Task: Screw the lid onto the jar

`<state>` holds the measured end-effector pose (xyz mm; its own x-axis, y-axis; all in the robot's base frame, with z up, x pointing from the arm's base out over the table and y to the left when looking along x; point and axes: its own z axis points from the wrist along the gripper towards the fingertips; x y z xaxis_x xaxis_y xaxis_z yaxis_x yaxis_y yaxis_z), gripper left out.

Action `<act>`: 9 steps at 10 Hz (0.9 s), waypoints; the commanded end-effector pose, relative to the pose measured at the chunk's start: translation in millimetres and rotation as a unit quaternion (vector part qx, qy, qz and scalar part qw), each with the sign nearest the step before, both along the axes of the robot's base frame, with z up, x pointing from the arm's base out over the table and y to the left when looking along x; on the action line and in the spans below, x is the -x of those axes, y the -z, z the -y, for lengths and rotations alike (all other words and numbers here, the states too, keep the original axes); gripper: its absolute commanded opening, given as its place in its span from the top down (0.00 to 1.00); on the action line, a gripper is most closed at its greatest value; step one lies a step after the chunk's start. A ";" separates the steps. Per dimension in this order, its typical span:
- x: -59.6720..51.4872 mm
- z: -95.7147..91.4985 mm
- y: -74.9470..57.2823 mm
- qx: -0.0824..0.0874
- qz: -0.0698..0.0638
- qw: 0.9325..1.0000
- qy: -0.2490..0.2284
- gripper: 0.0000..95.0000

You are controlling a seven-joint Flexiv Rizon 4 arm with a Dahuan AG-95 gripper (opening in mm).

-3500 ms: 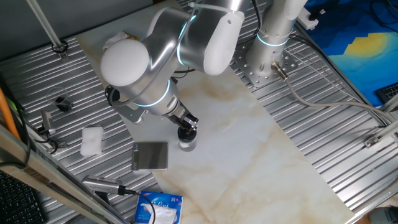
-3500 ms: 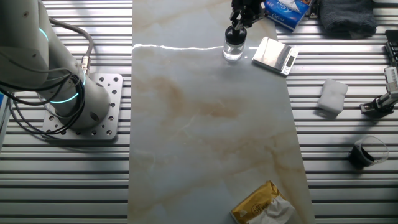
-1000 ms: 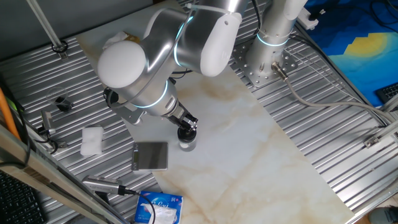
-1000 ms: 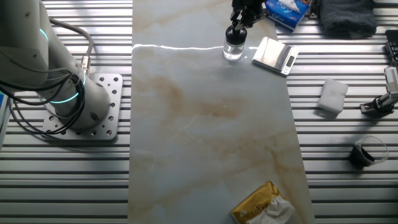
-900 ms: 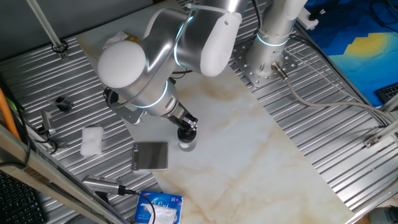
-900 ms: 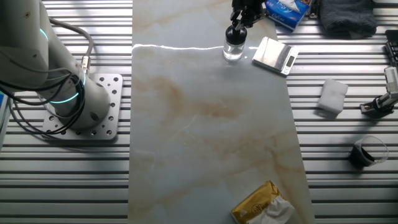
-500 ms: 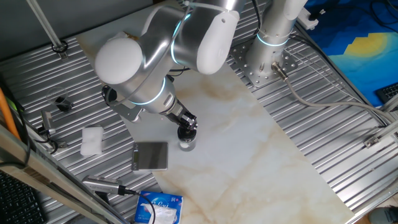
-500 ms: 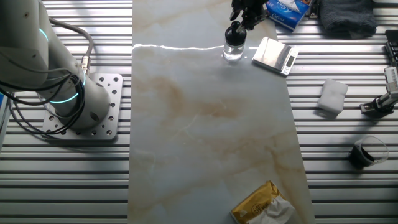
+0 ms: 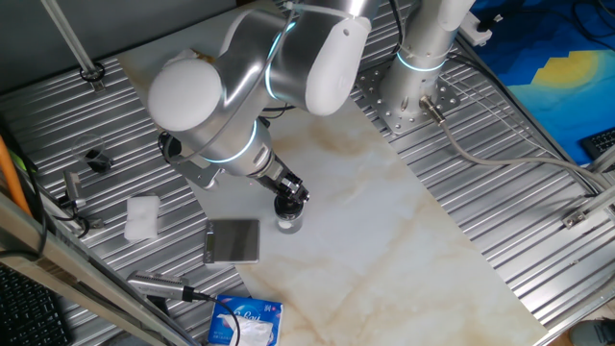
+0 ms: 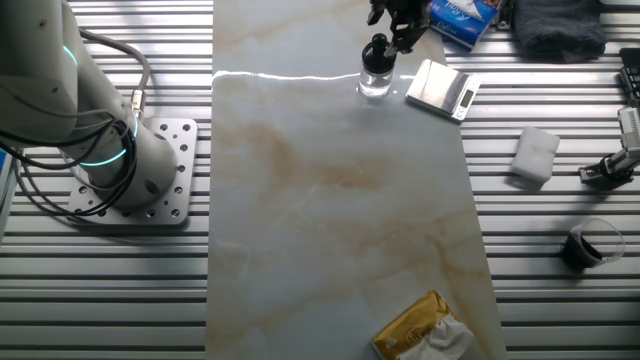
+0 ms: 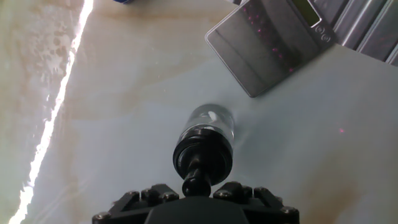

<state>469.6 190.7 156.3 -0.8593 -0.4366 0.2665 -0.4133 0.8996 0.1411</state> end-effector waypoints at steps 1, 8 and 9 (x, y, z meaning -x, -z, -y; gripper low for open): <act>1.2 0.6 -0.5 0.003 0.016 1.000 0.002 0.40; 1.3 0.5 -0.3 0.010 0.043 0.999 0.009 0.80; 1.4 0.5 -0.3 0.009 0.043 0.999 0.008 0.80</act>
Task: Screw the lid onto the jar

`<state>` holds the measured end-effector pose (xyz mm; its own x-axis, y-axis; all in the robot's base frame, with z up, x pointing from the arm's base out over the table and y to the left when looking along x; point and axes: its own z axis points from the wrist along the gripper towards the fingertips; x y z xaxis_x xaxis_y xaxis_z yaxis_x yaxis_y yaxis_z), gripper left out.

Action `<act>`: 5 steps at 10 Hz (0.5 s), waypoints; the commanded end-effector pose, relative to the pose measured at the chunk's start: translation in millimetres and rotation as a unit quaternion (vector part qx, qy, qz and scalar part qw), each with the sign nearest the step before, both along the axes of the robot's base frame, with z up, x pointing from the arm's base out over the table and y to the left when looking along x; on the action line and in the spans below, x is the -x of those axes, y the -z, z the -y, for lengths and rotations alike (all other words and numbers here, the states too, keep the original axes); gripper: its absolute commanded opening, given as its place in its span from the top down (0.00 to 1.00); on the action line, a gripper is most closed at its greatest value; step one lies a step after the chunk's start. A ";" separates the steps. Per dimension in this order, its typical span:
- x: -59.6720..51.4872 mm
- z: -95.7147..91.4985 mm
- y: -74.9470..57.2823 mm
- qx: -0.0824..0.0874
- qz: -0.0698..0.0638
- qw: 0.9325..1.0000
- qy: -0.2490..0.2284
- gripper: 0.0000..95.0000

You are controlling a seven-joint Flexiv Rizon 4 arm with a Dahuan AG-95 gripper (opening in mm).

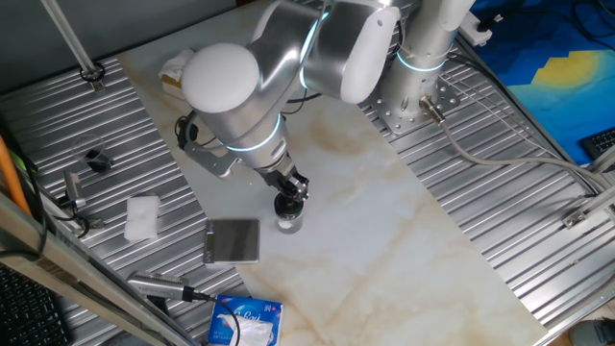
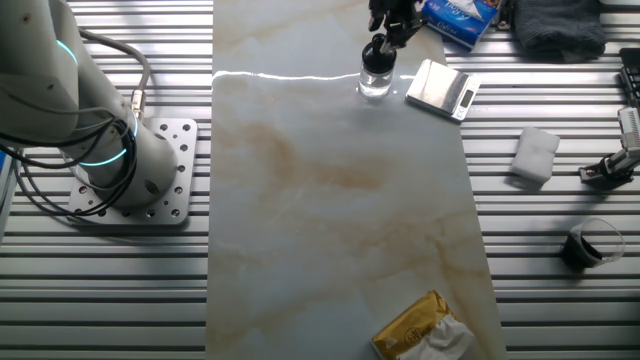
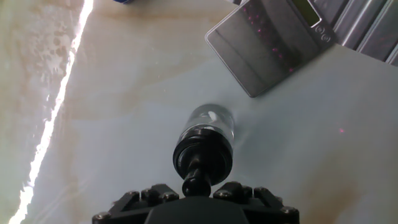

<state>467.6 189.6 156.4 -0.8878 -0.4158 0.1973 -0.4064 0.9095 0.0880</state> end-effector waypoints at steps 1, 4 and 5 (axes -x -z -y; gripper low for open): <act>-0.6 -0.6 -0.3 -0.001 -0.001 1.000 -0.003 0.80; -0.1 -0.5 -0.1 -0.004 -0.001 1.000 -0.009 0.40; -0.1 -0.5 -0.1 -0.004 0.001 1.000 -0.011 0.40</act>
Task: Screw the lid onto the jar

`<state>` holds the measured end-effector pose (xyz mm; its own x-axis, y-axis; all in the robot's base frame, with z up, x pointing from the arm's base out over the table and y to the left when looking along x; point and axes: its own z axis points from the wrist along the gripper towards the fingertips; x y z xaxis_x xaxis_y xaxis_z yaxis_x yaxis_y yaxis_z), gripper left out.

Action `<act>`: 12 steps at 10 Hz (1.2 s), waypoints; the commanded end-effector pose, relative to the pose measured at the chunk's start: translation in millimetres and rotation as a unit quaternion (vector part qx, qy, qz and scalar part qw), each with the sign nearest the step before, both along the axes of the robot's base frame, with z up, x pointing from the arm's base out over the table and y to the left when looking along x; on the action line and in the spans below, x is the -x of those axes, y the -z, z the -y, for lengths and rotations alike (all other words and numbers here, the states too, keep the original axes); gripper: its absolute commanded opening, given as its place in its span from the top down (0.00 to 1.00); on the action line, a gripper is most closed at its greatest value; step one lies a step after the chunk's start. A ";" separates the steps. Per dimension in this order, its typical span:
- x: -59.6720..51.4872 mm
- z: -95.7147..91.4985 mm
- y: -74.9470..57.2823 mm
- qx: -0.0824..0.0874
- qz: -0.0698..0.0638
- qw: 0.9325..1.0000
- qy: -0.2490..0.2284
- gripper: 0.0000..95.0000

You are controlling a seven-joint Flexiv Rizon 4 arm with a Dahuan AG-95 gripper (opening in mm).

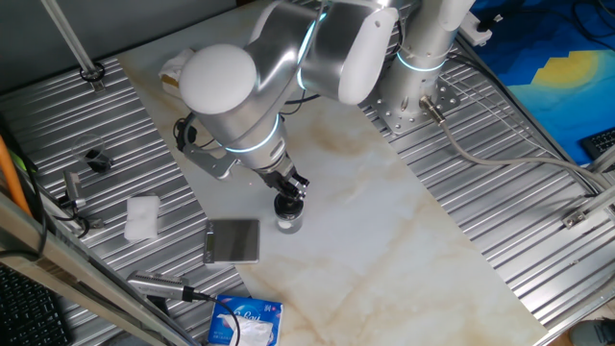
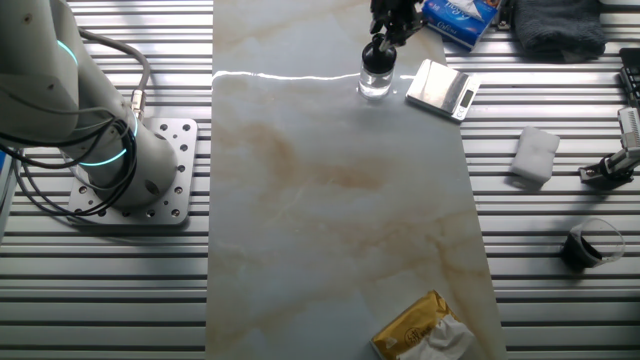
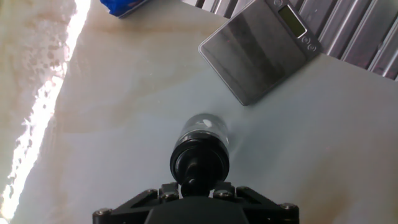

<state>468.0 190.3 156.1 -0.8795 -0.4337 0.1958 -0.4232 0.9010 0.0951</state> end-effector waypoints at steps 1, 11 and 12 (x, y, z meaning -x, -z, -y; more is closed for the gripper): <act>0.4 0.3 0.0 -0.002 0.010 1.000 -0.007 0.40; 8.3 1.2 9.2 -0.030 0.105 0.994 -0.008 0.20; 9.4 -1.2 12.3 -0.031 0.111 0.993 -0.006 0.20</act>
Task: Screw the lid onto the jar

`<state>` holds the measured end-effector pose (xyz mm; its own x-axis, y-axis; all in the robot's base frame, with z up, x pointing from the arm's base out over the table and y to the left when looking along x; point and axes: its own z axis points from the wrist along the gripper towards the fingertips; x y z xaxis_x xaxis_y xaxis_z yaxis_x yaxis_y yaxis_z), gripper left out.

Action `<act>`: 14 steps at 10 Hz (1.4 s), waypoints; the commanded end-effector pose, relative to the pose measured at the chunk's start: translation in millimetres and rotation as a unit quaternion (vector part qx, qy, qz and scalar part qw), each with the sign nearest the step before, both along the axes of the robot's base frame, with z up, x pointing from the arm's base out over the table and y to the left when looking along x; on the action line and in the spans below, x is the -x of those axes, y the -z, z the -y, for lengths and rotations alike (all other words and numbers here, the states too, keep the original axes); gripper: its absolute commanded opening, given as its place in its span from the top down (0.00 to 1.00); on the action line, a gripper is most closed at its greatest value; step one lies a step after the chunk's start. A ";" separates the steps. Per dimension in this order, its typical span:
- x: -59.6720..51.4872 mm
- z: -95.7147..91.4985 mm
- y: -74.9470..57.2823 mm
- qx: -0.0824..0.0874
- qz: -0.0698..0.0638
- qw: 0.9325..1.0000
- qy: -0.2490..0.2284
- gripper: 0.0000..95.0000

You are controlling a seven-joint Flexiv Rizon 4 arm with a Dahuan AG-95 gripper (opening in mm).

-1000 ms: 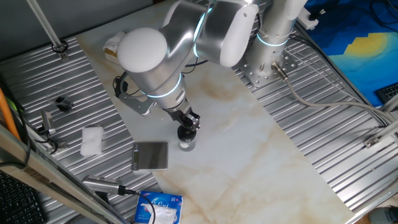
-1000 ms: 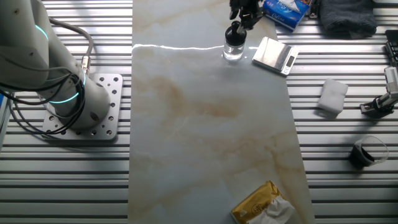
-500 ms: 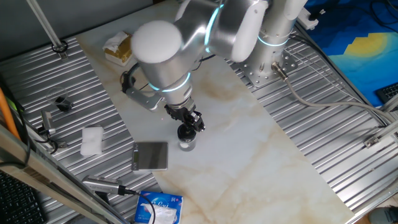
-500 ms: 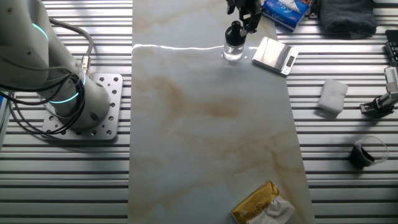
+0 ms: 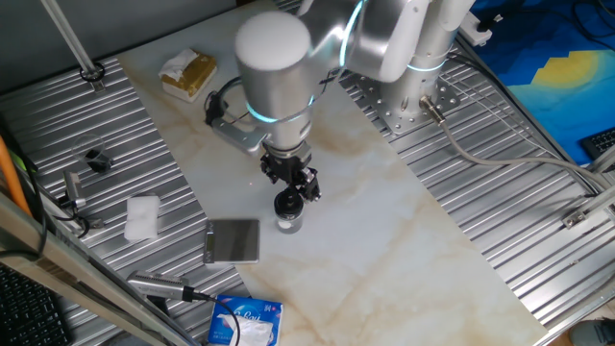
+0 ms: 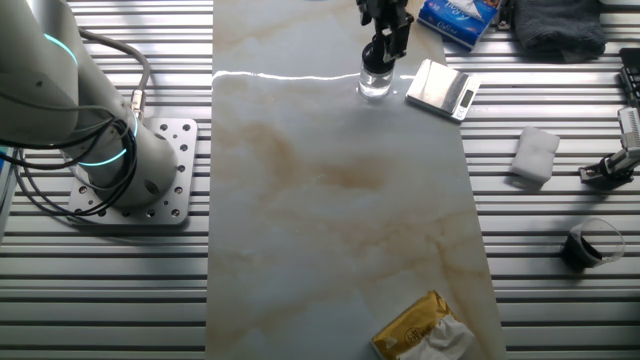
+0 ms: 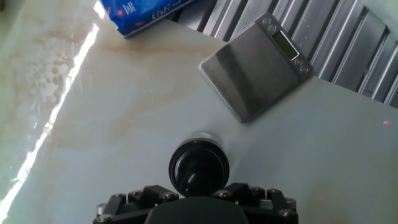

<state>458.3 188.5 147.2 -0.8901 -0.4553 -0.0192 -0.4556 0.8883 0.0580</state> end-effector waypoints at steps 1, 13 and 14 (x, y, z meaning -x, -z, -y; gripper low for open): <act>-0.5 -5.5 5.3 0.000 0.007 1.000 0.005 0.20; -2.2 -4.5 25.0 -0.002 0.021 1.000 -0.010 0.20; -2.3 -4.4 26.1 -0.002 0.021 1.000 -0.009 0.20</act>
